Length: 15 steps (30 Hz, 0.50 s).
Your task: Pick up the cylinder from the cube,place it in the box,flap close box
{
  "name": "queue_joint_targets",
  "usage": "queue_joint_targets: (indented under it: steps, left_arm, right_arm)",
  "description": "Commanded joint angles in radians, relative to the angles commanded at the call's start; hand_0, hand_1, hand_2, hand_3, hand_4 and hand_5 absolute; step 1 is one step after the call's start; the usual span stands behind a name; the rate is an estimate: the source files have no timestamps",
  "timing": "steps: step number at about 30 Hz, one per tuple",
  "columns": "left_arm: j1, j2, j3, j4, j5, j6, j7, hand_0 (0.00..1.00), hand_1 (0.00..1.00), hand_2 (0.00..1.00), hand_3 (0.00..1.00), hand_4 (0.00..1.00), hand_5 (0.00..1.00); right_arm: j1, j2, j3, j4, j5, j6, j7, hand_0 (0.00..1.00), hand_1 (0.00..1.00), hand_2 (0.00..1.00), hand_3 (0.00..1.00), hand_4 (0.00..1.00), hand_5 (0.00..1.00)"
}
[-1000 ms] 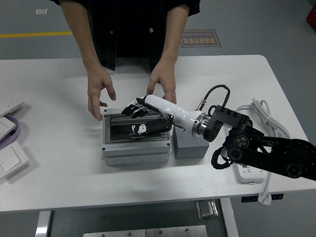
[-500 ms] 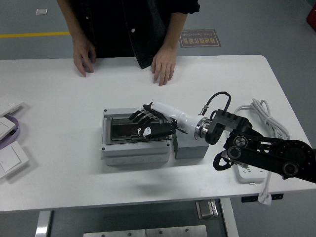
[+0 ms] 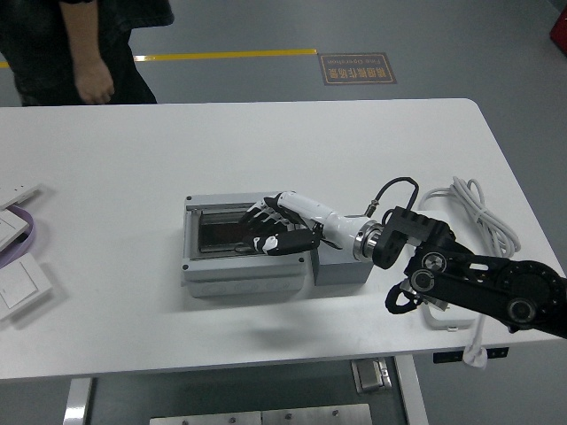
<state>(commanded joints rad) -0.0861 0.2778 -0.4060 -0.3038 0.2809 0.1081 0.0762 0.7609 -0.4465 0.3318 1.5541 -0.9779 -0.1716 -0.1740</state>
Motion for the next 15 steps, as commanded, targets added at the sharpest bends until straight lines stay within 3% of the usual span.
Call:
queue_joint_targets:
  steps: [5, 15]
  left_arm:
    - [-0.001, -0.002, -0.036, -0.004, 0.033, 0.000, 0.000, 0.601, 0.512, 0.561, 0.618, 0.711, 0.199]
    - [-0.002, -0.003, -0.073, -0.009, 0.070, 0.001, 0.000, 0.601, 0.511, 0.561, 0.618, 0.711, 0.199]
  right_arm:
    - [-0.023, -0.002, 0.018, -0.002, -0.007, 0.015, 0.005, 0.752, 0.690, 0.718, 0.694, 0.678, 0.342]
    - [-0.039, -0.016, 0.069, 0.016, 0.004, -0.013, 0.026, 0.761, 0.690, 0.722, 0.692, 0.667, 0.349]
